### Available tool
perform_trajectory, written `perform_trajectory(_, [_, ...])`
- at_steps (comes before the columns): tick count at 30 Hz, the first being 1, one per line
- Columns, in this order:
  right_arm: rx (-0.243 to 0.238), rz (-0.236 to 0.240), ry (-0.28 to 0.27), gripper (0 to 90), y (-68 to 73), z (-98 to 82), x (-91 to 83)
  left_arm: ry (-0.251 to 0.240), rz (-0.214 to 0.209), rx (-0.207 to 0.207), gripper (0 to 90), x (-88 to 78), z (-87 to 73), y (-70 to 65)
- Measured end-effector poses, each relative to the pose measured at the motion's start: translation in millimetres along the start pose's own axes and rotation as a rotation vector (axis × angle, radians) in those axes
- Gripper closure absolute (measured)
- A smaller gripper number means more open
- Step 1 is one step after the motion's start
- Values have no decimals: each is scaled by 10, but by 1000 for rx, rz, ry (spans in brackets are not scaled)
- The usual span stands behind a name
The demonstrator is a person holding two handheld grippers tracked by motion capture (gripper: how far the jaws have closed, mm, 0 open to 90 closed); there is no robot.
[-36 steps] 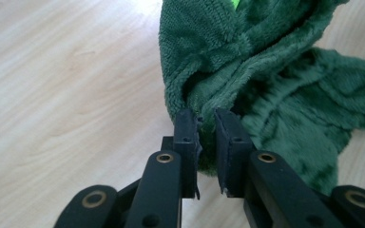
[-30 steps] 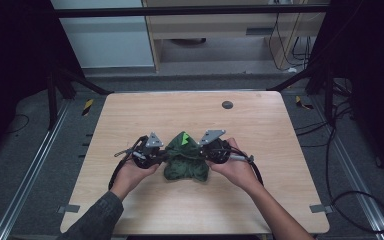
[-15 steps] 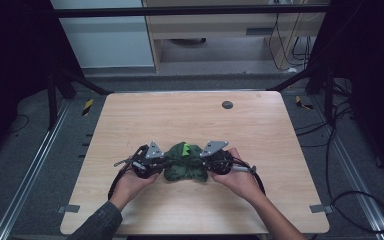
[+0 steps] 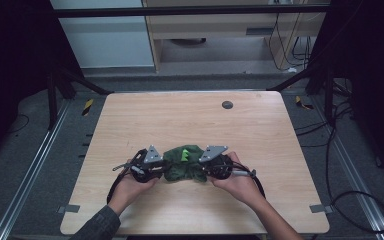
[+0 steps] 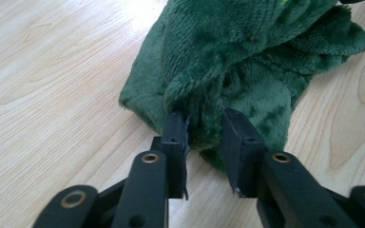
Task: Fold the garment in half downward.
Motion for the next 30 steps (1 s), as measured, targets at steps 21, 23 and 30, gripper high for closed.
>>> perform_trajectory(21, [-3, 12, 4, 778, 20, -66, -26, -52, -5, -7, 439, -106, 53, -22])
perform_trajectory(23, [-4, 13, 3, 778, 19, -65, -25, -56, -13, -1, 412, -85, 71, -26])
perform_trajectory(30, [-4, 17, 3, 773, 22, -75, -37, -58, -33, -5, 358, -30, 136, -6])
Point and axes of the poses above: each handheld gripper's, and its own axes: x roughly forward along the jaws, z roughly out of its top, y roughly to its left, the point moved 7 cm from there along x, roughly forward along the jaws, and after that the axes turned 5 degrees about x, right-handed, at the moved point
